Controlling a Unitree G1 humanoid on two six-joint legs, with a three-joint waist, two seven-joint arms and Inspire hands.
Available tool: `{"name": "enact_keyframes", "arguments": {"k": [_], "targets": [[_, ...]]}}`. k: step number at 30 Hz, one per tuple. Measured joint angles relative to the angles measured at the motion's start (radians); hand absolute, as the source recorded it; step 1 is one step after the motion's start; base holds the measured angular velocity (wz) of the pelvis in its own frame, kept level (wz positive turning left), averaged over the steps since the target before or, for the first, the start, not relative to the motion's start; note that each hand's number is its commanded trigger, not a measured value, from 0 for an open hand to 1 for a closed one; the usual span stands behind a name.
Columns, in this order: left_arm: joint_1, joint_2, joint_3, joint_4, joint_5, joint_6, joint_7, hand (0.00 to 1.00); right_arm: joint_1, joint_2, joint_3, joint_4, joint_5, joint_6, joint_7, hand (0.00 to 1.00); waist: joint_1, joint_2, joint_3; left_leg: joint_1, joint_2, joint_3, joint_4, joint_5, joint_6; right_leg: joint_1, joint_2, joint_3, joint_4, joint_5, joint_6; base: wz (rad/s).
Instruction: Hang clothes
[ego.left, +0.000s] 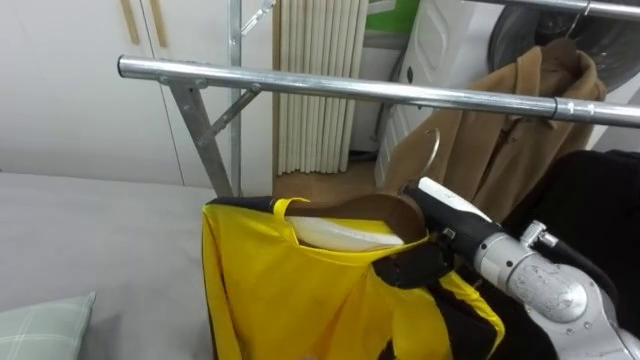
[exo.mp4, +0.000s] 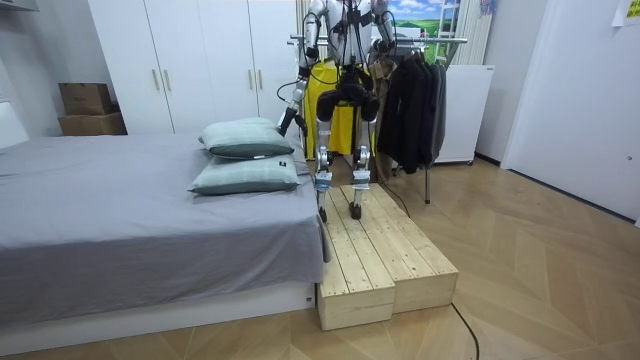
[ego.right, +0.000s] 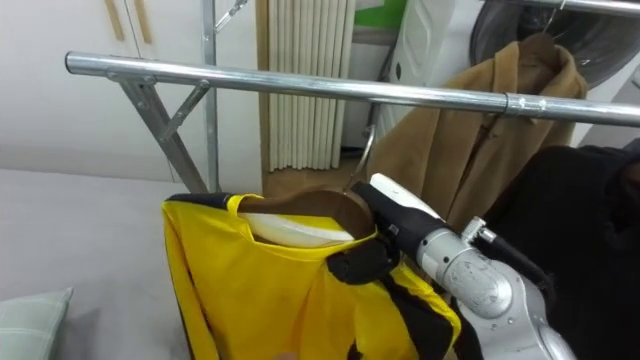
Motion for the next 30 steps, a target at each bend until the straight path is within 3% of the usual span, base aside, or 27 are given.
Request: {"name": "enact_keyframes", "arguments": {"k": [8,14,30], "targets": [[0.005,0.014,0.005,-0.002,0.0,-0.006,-0.007,0.0,-0.04,-0.013,0.0,0.038,0.049,0.0,0.002,1.0,0.005,-0.018,-0.002,0.013,-0.001,-0.02,-0.017,0.001,-0.001,0.024,0.002,-0.01,-0.026,0.0,0.001,0.05],[0.005,0.018,0.004,-0.011,0.004,-0.008,-0.007,0.0,-0.056,-0.035,0.001,0.047,0.069,0.0,0.0,1.0,0.017,-0.02,-0.0012,0.015,-0.001,-0.03,-0.02,0.001,-0.001,0.034,0.003,-0.024,-0.036,0.0,0.001,0.06],[0.009,0.021,0.004,-0.022,0.003,-0.011,-0.006,0.0,-0.15,-0.036,0.002,0.218,0.075,0.001,0.001,1.0,0.03,-0.023,-0.001,0.026,-0.001,-0.038,-0.029,0.001,-0.001,0.054,0.002,-0.036,-0.054,0.0,0.001,0.01]]}}
